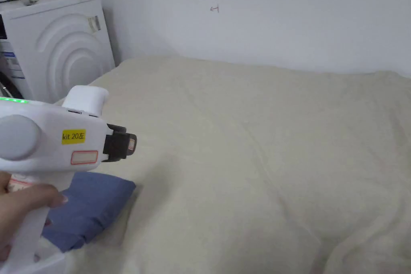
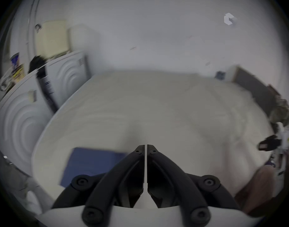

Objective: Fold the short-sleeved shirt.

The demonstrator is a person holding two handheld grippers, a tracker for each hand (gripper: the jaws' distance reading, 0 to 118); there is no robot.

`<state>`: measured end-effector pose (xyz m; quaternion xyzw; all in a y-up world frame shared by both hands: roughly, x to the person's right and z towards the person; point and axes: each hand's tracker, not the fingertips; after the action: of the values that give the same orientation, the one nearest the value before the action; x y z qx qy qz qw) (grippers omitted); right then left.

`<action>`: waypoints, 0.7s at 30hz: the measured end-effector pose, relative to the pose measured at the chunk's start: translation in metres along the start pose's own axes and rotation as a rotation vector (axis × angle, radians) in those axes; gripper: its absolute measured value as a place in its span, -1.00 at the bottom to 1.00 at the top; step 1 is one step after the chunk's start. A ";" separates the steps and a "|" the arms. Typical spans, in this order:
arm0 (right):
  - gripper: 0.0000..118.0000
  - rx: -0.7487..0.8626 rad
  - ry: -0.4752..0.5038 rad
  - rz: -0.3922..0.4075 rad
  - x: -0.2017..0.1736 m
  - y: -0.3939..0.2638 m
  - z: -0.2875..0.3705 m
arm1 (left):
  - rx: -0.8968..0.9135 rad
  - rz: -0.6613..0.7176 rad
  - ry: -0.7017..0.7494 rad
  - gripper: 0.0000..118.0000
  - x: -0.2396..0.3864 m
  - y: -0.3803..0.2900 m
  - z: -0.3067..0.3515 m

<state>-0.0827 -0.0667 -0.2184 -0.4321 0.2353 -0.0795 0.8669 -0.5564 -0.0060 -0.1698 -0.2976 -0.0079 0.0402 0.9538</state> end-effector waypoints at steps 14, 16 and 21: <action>-1.00 0.958 -0.160 0.184 -0.014 -0.060 0.161 | 0.759 -0.142 0.047 -0.96 0.213 -0.047 0.075; -1.00 1.034 -0.306 0.220 -0.020 -0.068 0.167 | 0.771 -0.180 0.084 -0.96 0.228 -0.055 0.077; -1.00 1.040 -0.514 0.229 -0.015 -0.082 0.146 | 0.785 -0.116 0.097 -0.96 0.241 -0.084 0.067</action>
<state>-0.0204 -0.0079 -0.0738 0.0726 -0.0068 0.0169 0.9972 -0.3124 -0.0172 -0.0690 0.0888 0.0362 -0.0279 0.9950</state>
